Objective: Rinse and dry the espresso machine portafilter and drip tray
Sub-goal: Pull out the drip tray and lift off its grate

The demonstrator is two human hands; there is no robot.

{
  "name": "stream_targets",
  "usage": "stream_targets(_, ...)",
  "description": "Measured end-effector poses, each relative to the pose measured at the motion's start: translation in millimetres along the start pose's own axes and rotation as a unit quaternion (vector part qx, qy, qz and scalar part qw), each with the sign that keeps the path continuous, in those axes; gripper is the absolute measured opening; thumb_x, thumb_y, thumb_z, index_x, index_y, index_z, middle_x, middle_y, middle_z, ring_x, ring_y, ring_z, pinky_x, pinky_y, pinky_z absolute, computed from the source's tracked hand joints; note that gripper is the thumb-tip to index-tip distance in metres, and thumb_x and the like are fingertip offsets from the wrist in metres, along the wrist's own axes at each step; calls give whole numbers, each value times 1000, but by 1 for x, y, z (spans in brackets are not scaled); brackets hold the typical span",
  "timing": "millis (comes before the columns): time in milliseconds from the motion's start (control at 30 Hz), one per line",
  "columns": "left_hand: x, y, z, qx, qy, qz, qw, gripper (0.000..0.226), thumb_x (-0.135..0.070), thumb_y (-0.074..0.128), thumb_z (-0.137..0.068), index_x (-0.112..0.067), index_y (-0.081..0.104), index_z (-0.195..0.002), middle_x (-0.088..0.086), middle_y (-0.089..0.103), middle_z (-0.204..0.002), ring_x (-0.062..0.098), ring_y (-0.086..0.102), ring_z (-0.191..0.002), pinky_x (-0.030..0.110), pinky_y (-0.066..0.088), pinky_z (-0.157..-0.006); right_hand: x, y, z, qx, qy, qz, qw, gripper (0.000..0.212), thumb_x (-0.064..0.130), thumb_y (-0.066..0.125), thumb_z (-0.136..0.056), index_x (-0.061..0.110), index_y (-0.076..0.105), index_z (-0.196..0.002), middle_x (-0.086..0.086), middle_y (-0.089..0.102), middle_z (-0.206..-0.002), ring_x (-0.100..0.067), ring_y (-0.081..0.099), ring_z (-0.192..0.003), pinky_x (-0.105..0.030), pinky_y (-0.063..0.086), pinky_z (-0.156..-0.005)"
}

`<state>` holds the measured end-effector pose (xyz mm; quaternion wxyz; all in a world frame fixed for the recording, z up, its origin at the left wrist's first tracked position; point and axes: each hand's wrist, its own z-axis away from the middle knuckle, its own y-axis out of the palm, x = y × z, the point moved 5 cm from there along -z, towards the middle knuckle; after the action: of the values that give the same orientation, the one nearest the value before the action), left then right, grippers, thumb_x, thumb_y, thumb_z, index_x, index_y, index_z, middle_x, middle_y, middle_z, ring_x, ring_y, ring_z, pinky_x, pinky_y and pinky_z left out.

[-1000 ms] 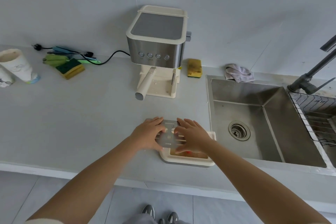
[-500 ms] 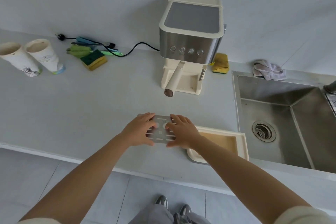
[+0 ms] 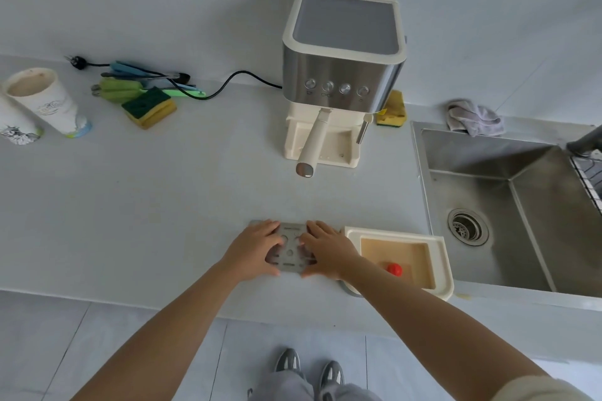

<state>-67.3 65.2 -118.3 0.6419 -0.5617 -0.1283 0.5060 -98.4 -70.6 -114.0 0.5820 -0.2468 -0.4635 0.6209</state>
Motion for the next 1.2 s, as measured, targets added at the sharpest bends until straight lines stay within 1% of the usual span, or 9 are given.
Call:
stream_targets(233, -1, -4, -2, 8, -8, 3, 1000, 54, -28, 75, -73, -10, 56, -119, 9, 44, -139, 21, 36, -131, 29, 34, -99, -2, 2, -3, 2, 3, 12, 1000, 71, 44, 62, -82, 13, 32, -139, -7, 17, -155, -23, 13, -143, -37, 23, -111)
stream_targets(400, -5, -3, -6, -15, -19, 4, 1000, 56, -39, 76, -70, -13, 53, -114, 1, 50, -124, 21, 48, -115, 26, 40, -85, -5, 0, 2, -11, 5, -4, 1000, 73, 43, 59, -86, 14, 25, -144, -11, 7, -158, -25, 6, -146, -35, 11, -116)
stream_targets(533, -29, 0, -7, -26, -11, 11, 1000, 75, -46, 72, -72, -15, 40, -133, 4, 37, -145, 21, 38, -131, 30, 36, -102, -16, -10, 19, -49, 18, -44, 998, 78, 45, 55, -87, 21, 13, -149, -6, -3, -159, -22, -2, -147, -33, 4, -118)
stream_targets(667, -61, 7, -10, -39, 10, 39, 998, 90, -51, 72, -70, -17, 28, -141, 3, 33, -148, 23, 33, -136, 34, 32, -109, -42, -16, 48, -88, 62, -96, 990, 88, 48, 58, -84, 25, 4, -149, -2, -7, -159, -19, -8, -147, -31, 0, -118)
stream_targets(800, -84, 24, -16, -22, 11, 20, 1000, 107, -56, 67, -72, -14, 5, -148, 2, 8, -157, 20, 6, -146, 33, 10, -116, -84, -13, 85, -97, 138, -110, 979, 93, 50, 58, -84, 23, -4, -149, -2, -11, -158, -19, -10, -146, -34, 2, -118)
stream_targets(900, -97, 35, -19, -18, -3, 28, 999, 117, -58, 67, -70, -11, -6, -148, 6, -3, -158, 21, -1, -146, 34, 4, -117, -114, -6, 113, -99, 194, -127, 968, 97, 52, 57, -83, 21, -7, -149, -3, -11, -158, -20, -11, -146, -35, 3, -118)
stream_targets(1000, -109, 41, -20, -18, -7, 46, 999, 126, -66, 67, -59, -8, -1, -148, 8, 6, -157, 22, 7, -145, 33, 10, -116, -134, 4, 134, -103, 224, -142, 959, 105, 58, 59, -78, 18, -8, -149, -4, -9, -158, -21, -9, -146, -38, 5, -118)
stream_targets(1100, -115, 45, -24, -53, 2, 53, 997, 127, -74, 50, -41, -11, 15, -145, 7, 33, -144, 23, 30, -134, 35, 30, -108, -144, 13, 150, -103, 218, -160, 957, 114, 59, 63, -74, 16, -12, -148, -5, -10, -158, -23, -11, -146, -39, 5, -118)
stream_targets(1200, -116, 51, -26, -60, 0, 57, 997, 127, -72, 49, -38, -11, 17, -144, 5, 39, -138, 23, 36, -128, 35, 34, -104, -151, 23, 159, -100, 211, -171, 957, 124, 58, 69, -68, 13, -16, -147, -6, -12, -158, -26, -11, -146, -42, 5, -118)
